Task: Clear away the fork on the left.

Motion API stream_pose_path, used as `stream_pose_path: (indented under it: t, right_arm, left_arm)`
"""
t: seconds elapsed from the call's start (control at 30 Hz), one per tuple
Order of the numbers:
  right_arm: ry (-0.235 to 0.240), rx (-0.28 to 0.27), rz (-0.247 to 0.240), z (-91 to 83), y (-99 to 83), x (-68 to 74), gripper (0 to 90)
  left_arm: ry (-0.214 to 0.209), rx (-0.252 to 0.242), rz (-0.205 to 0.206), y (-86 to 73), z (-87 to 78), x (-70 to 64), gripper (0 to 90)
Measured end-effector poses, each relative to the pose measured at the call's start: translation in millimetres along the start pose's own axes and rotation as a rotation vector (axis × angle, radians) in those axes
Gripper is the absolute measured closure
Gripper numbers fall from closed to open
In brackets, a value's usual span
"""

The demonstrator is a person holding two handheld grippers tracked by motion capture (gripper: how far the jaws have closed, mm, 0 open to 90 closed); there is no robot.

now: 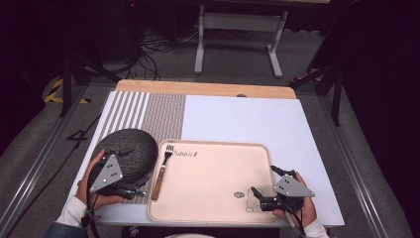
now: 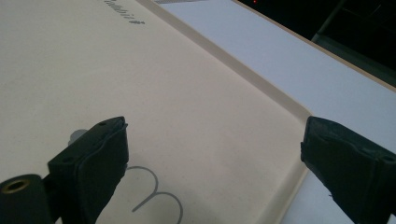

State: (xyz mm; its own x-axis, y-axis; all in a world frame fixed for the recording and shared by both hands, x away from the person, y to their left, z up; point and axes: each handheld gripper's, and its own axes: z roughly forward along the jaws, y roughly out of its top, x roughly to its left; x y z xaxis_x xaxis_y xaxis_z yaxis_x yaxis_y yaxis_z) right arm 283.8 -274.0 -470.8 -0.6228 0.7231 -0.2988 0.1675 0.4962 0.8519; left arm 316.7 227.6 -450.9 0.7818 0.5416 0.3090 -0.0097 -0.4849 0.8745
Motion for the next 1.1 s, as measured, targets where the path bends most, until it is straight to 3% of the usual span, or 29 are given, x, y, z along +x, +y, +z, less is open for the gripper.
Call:
stream_pose_path:
  t: [0.13, 0.43, 1.1]
  right_arm:
    - [0.0, 0.001, -0.004, 0.5, 0.2, 0.5, 8.5]
    - [-0.007, 0.004, -0.012, 0.1, 0.9, 2.0, 8.5]
    - [-0.006, 0.005, -0.01, 0.7, 0.3, 1.5, 8.5]
  left_arm:
    - [-0.017, -0.006, -0.02, -4.6, 0.6, 0.0, 5.7]
    - [-0.039, -0.006, -0.022, -7.8, 2.3, -1.9, 5.4]
    - [-0.047, -0.001, -0.001, -4.5, 5.3, -4.3, 5.1]
